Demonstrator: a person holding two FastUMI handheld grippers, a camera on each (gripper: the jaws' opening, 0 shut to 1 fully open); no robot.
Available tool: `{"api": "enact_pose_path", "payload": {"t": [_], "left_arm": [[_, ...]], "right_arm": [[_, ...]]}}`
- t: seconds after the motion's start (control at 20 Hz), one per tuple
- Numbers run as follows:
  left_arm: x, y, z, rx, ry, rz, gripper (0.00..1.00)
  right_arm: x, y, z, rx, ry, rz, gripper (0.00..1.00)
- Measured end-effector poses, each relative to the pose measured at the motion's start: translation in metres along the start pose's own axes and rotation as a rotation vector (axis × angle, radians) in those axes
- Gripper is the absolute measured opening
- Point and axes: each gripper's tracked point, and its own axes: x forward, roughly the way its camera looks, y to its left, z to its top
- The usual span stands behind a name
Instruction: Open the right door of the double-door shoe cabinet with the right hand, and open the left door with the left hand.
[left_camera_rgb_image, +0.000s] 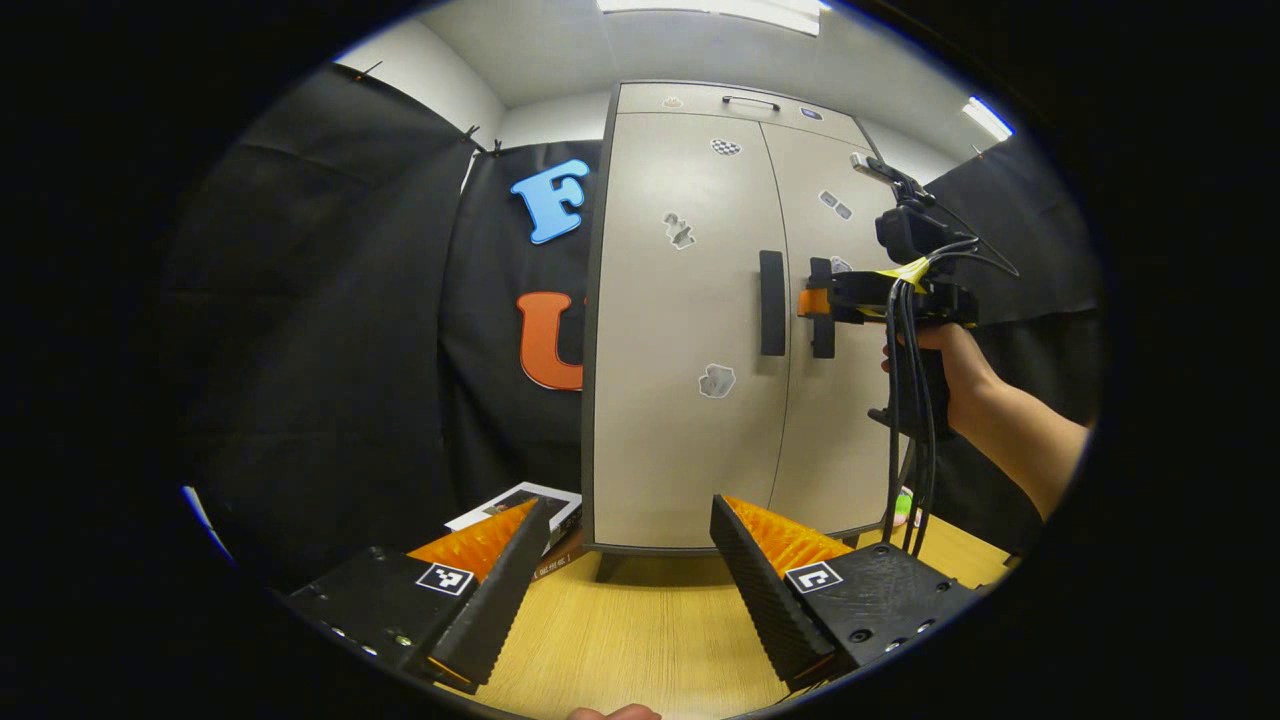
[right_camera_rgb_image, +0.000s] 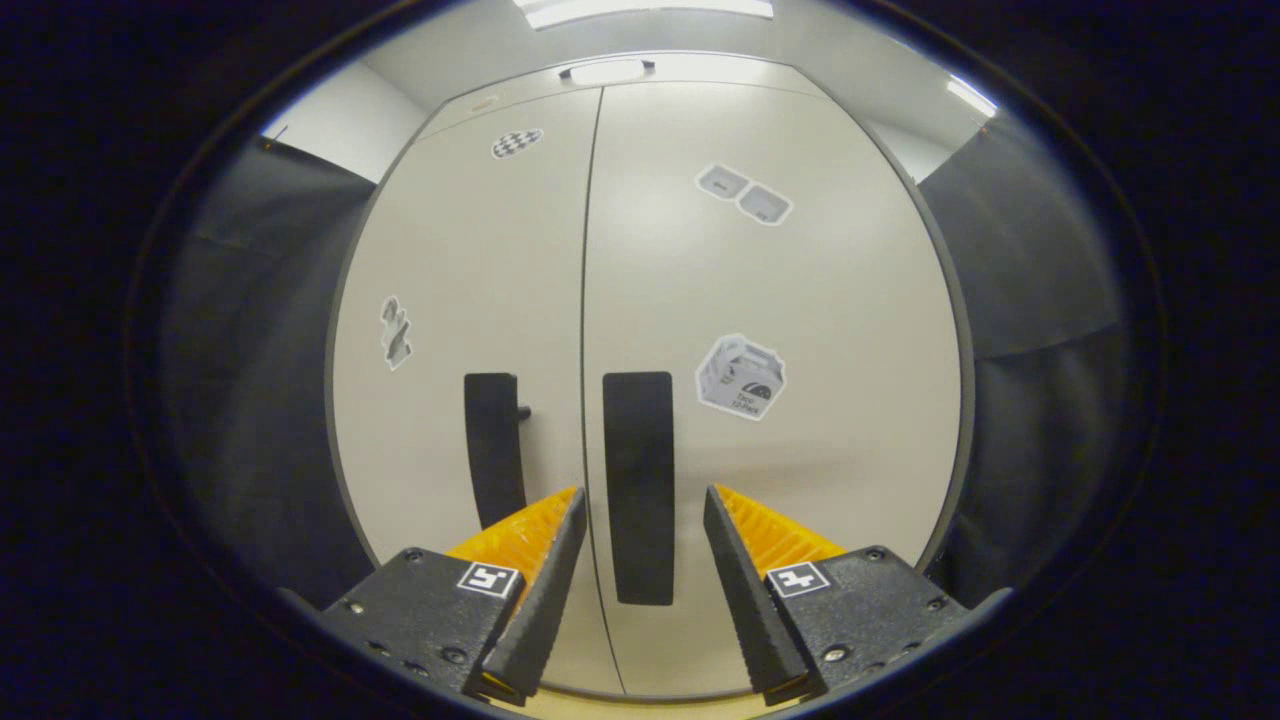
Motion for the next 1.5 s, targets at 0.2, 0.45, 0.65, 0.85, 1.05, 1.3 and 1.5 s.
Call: {"api": "enact_pose_path", "payload": {"t": [0.2,0.45,0.65,0.85,1.05,1.3,1.5], "left_arm": [[0.002,0.008,-0.003,-0.020,0.007,0.005,0.96],[0.004,0.012,-0.005,-0.036,0.017,-0.003,0.95],[0.004,0.011,-0.004,-0.036,0.012,-0.010,0.95],[0.000,0.007,-0.002,-0.030,0.004,-0.015,0.95],[-0.005,-0.004,0.003,-0.020,-0.009,-0.029,0.95],[-0.011,-0.029,0.008,-0.001,-0.025,-0.065,0.95],[-0.014,-0.051,0.012,0.015,-0.035,-0.094,0.95]], "right_arm": [[0.006,0.000,-0.007,0.021,0.015,-0.015,0.44],[0.006,0.000,-0.007,-0.030,0.006,-0.041,0.31],[0.007,0.000,-0.008,-0.032,0.008,-0.021,0.16],[-0.002,0.000,-0.008,-0.028,0.012,-0.006,0.09],[-0.029,-0.002,-0.007,-0.012,0.020,0.037,0.08],[-0.070,-0.012,-0.006,-0.013,0.038,0.108,0.08],[-0.094,-0.023,-0.006,-0.031,0.041,0.131,0.08]]}}
